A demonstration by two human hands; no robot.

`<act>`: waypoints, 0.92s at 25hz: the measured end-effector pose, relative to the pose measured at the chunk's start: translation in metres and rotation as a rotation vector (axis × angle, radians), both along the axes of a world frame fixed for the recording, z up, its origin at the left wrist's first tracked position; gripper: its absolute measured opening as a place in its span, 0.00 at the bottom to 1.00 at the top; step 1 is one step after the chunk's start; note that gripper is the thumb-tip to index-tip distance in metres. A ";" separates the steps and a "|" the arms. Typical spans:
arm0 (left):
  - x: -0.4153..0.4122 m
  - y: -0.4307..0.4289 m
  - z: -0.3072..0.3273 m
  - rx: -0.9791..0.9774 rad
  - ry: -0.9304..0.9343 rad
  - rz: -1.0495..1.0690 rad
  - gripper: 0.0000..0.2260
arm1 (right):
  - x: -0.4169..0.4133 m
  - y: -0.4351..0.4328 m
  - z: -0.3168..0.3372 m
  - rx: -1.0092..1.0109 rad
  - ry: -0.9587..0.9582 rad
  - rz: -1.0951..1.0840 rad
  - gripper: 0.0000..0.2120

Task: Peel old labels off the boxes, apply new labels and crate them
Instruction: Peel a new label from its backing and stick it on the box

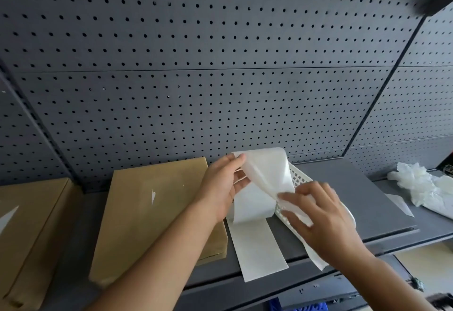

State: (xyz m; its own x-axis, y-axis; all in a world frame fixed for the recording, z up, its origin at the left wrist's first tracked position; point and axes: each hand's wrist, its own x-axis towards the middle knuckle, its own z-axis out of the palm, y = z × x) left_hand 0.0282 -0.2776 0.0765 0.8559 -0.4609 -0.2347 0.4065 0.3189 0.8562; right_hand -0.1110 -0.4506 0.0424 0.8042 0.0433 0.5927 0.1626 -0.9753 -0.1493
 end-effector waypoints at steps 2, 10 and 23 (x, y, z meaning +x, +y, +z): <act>-0.001 0.001 0.001 0.057 -0.133 0.036 0.04 | -0.010 -0.003 -0.003 0.060 0.103 0.048 0.17; -0.007 0.021 -0.001 0.167 -0.463 -0.001 0.07 | 0.030 0.005 0.044 0.360 -0.070 0.015 0.06; -0.018 0.045 -0.008 0.070 -0.330 -0.075 0.16 | 0.073 0.031 0.053 0.128 0.024 0.283 0.15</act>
State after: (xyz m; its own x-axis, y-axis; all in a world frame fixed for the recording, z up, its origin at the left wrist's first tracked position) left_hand 0.0100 -0.2323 0.0681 0.8553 -0.5179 0.0160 0.1237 0.2340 0.9643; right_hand -0.0377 -0.4200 0.0955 0.7845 0.1936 0.5891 0.4202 -0.8646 -0.2754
